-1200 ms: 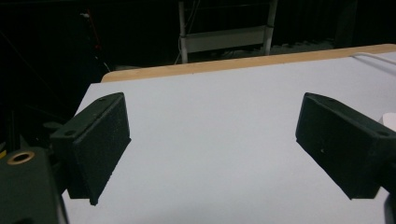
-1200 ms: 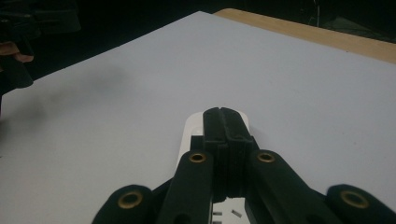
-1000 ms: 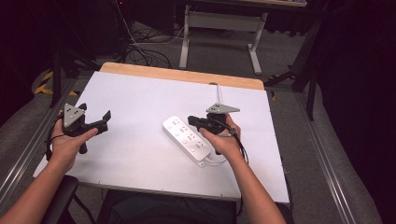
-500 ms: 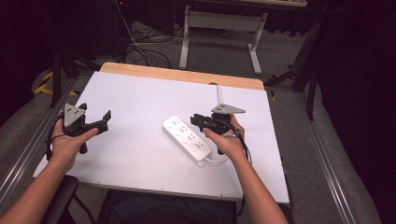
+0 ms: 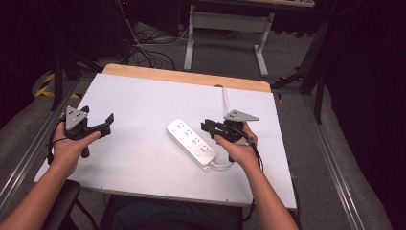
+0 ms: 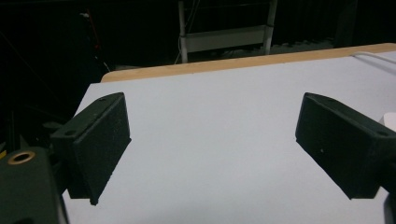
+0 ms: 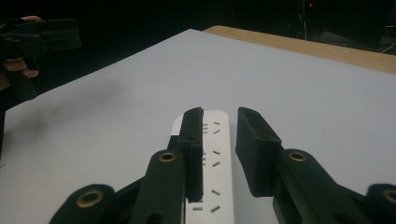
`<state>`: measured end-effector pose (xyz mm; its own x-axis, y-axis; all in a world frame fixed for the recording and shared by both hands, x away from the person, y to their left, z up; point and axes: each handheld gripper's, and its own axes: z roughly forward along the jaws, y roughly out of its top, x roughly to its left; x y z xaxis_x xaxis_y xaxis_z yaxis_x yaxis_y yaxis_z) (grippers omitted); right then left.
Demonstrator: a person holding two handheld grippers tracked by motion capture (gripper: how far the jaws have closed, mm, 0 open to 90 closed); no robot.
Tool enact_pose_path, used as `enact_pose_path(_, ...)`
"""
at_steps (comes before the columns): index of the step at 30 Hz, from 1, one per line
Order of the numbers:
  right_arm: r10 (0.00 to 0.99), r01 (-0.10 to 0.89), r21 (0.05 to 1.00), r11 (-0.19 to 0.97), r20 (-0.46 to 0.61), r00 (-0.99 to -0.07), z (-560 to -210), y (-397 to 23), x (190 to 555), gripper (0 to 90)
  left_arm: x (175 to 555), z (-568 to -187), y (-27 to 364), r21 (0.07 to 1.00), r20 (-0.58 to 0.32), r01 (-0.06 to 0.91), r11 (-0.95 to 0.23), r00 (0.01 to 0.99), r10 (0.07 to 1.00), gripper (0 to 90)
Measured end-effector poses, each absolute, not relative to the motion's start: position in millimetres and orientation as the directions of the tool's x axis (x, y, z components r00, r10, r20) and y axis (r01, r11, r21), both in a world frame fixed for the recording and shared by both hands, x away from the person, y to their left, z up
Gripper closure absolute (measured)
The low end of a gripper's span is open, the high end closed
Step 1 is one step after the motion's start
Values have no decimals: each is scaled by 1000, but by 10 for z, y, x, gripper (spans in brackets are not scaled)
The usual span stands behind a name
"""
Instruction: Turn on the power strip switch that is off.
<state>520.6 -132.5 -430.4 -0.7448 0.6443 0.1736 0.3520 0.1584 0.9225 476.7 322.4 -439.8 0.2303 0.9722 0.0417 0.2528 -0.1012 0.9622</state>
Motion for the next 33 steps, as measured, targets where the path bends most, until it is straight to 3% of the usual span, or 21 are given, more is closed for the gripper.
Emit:
enact_pose_path(11,671,337,936,106,183,-719,-4289,-1536,5142,701,4770,-4399,3228,962,42,254,-102,230,972,107)
enact_pose_path(17,680,317,945,83,179,-711,-4285,-1538,5144,630,4767,-4397,3233,961,42,257,-102,228,973,107)
enact_pose_path(33,705,291,955,55,170,-689,-4309,-1711,5072,568,4771,-4399,3218,962,43,253,-102,230,972,107)
